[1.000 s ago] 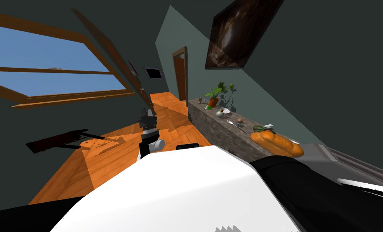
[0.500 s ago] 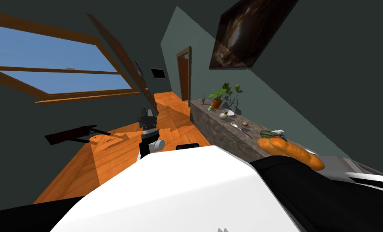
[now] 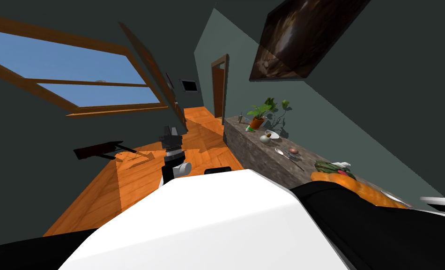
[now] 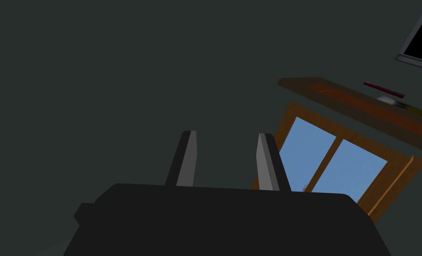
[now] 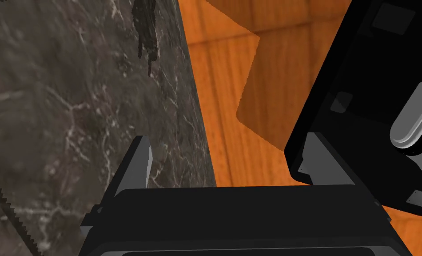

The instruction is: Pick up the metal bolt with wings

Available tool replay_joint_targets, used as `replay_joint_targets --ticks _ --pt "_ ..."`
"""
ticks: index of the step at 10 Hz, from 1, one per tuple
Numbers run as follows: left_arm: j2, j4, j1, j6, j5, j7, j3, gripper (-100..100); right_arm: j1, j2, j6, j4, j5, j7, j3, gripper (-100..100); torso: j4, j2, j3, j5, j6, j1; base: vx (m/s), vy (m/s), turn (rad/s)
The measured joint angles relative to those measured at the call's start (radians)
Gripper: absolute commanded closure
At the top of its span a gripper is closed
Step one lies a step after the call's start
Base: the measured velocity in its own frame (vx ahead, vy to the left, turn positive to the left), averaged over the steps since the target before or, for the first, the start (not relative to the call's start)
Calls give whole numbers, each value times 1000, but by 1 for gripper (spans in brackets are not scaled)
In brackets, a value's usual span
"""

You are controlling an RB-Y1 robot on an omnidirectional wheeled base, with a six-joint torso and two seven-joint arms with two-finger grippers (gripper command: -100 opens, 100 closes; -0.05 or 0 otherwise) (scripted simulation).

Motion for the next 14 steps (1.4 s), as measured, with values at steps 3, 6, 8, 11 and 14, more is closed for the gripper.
replay_joint_targets --ticks 3,6,8,11,14 --pt "0 0 0 0 0 0 0 0 -52 -28 17 3 18 -39 61 -100 1 4 2 0 1 1 25 -8 45" --pt "0 0 0 0 0 0 0 0 -77 -90 19 83 46 -94 118 -100 -1 -5 -3 -2 -1 -6 120 -84 223" --pt "0 0 0 0 0 0 0 0 -67 -123 28 73 43 -100 122 -100 0 -1 0 -1 1 -2 33 -22 -32" --pt "0 0 0 0 0 0 0 0 -187 -165 55 69 104 -195 266 -100 0 -2 -1 -1 0 -5 78 -89 167" --pt "0 0 0 0 0 0 0 0 -124 -166 52 90 73 -167 204 -100 1 3 2 -1 1 0 47 -52 73"
